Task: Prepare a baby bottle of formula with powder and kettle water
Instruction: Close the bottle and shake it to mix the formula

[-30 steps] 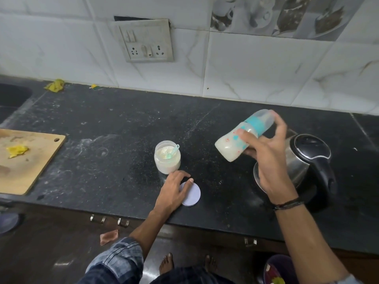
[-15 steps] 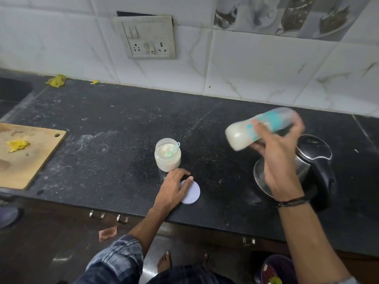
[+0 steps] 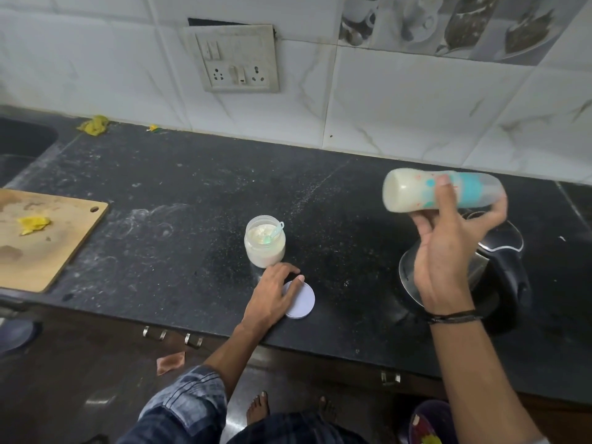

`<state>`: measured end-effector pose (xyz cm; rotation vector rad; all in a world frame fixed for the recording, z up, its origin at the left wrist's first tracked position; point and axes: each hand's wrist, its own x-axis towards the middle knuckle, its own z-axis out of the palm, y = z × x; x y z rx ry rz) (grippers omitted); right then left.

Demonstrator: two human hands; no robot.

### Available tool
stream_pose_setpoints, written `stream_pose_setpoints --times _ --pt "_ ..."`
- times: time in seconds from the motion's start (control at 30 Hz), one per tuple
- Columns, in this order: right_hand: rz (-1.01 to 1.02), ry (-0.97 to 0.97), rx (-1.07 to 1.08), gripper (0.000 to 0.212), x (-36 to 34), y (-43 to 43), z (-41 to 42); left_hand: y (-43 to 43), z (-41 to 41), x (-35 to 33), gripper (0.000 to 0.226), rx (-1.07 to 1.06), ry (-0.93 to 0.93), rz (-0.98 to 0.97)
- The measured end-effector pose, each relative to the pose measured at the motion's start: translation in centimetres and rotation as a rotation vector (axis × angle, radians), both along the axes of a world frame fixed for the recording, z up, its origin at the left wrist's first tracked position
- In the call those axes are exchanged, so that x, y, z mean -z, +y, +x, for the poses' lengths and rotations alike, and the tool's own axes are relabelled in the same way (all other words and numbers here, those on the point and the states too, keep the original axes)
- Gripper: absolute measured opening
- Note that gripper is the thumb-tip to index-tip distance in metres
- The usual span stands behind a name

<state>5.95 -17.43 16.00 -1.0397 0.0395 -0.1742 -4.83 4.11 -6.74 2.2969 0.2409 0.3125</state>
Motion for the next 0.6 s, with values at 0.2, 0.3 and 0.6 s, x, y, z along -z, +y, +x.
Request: stream_pose_setpoints --times 0.2,0.3,0.6 --pt "-0.053 -0.016 0.012 0.082 0.72 0.32 -0.53 0.02 0.03 0.19 0.025 0.008 0.003 0.002" --pt "-0.124 0.004 -0.017 0.078 0.61 0.38 0.02 0.06 0.04 0.28 0.025 0.000 0.009 0.008" --pt "-0.184 0.002 -0.076 0.084 0.92 0.28 -0.29 0.16 0.13 0.55 0.028 -0.002 -0.006 0.023"
